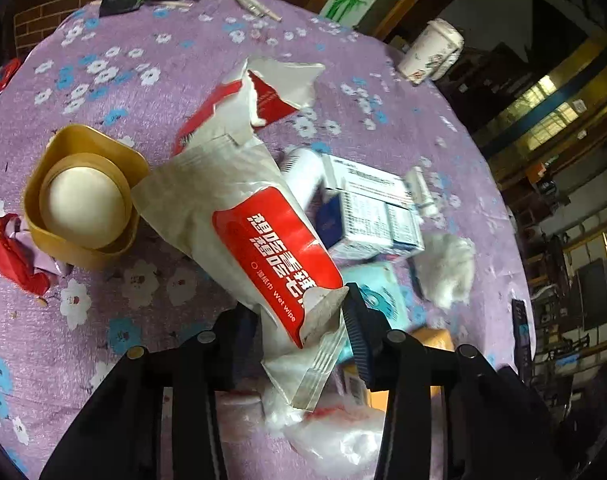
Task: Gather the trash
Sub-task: 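Grasp the white-and-red wet wipe packet with the left tool and lift, then grasp the orange medicine box with the right tool while the left tool holds the wipe packet, then carry both items over the red basket and open both tools to drop them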
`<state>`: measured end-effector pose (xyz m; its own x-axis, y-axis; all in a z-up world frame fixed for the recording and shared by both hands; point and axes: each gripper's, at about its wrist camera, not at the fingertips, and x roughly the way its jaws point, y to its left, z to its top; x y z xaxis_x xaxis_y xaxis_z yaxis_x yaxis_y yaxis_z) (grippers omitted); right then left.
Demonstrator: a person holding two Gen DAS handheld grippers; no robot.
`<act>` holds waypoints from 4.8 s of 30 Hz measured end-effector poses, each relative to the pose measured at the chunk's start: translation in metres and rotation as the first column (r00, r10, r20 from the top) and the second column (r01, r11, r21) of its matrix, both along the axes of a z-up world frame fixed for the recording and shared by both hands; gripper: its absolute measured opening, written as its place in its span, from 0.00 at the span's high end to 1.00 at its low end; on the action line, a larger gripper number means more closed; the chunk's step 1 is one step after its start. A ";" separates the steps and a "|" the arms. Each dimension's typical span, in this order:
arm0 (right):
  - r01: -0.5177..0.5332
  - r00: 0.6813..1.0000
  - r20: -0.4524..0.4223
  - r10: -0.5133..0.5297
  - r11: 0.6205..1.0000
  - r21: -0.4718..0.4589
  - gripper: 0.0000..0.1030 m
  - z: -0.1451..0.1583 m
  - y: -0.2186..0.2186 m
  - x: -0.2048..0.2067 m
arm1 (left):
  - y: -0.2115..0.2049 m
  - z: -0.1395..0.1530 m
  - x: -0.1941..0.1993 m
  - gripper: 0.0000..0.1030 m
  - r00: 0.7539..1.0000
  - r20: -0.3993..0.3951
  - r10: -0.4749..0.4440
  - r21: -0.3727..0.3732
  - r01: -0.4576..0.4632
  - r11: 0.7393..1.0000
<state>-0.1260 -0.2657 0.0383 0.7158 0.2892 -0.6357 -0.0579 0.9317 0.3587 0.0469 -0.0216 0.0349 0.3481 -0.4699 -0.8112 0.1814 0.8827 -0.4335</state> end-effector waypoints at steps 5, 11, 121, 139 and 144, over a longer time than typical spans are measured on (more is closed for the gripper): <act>-0.042 0.998 -0.049 0.044 0.998 0.052 0.39 -0.011 -0.001 0.027 | 0.005 0.028 -0.030 0.61 0.993 0.113 -0.034 0.008 0.033 0.999; -0.112 0.989 -0.088 0.122 0.987 0.112 0.37 -0.027 0.014 0.049 | 0.022 0.052 -0.058 0.61 0.975 0.216 -0.045 0.038 0.037 0.999; -0.248 0.962 0.059 0.265 0.947 -0.203 0.51 0.024 0.126 0.013 | 0.063 0.047 -0.136 0.60 0.919 0.392 -0.030 0.206 -0.056 0.977; -0.378 0.920 0.041 0.390 0.910 -0.168 0.51 0.050 0.177 0.038 | 0.137 0.079 -0.145 0.60 0.889 0.441 0.127 0.163 -0.218 0.962; -0.475 0.875 0.030 0.483 0.869 -0.138 0.51 0.064 0.232 0.055 | 0.194 0.086 -0.150 0.59 0.871 0.439 0.221 0.156 -0.316 0.936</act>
